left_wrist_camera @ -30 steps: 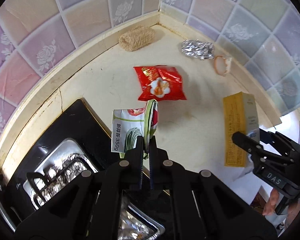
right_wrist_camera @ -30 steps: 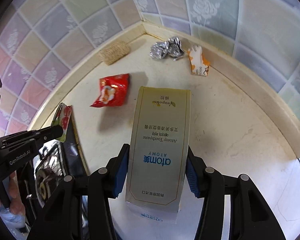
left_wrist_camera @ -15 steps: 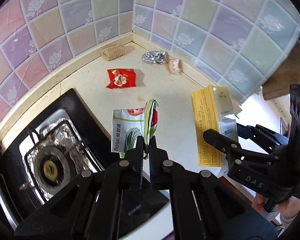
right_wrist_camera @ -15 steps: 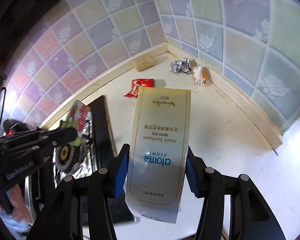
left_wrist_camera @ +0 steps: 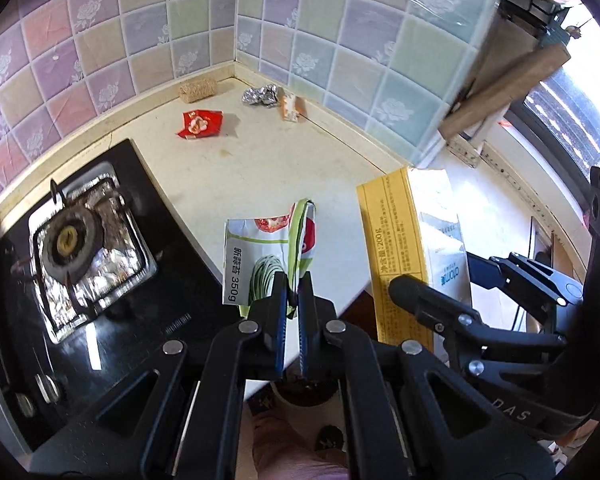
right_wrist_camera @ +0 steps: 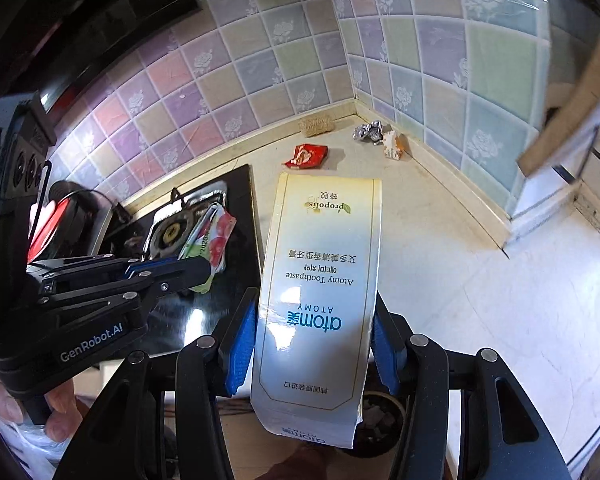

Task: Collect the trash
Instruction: 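Lift the seed packet and carton and carry them down over the floor bin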

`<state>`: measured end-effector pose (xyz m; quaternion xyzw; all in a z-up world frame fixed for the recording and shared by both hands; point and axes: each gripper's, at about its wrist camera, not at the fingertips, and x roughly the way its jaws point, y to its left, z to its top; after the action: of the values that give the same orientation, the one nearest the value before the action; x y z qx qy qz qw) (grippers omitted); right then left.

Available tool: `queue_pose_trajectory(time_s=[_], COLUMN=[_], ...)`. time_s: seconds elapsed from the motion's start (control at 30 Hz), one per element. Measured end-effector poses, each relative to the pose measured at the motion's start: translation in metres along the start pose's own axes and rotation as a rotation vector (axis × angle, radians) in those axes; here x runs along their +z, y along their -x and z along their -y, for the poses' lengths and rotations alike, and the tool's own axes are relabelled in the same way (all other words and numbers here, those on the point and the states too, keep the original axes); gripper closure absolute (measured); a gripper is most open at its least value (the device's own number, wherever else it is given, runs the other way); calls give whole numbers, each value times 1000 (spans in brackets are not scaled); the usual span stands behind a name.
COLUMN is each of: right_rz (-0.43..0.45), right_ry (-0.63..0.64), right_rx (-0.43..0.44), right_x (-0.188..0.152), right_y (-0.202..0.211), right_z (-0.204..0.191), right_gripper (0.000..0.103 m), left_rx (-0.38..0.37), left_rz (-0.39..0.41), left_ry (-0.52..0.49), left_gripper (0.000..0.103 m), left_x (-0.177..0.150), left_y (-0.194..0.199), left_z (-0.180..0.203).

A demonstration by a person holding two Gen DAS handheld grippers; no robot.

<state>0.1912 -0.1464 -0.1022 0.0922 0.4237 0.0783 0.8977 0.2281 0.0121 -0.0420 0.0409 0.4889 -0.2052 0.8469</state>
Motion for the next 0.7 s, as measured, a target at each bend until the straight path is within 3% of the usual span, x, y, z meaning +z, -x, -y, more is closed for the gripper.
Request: queue_pose_trajectory(time_s=[0.2, 0.37, 0.7], right_rz=[-22, -67, -219], right_ry=[12, 4, -29], right_rx=[15, 12, -49], right_x=[-63, -116, -216], right_y=[28, 27, -35], right_z=[14, 29, 62], right_gripper=[53, 53, 53], left_rx=[7, 9, -15], left_rz=[-6, -39, -180], left_ry=[23, 28, -23], left_gripper=[100, 100, 100], left_x=[-57, -100, -180], left_y=[3, -9, -86], left_z=[31, 47, 63])
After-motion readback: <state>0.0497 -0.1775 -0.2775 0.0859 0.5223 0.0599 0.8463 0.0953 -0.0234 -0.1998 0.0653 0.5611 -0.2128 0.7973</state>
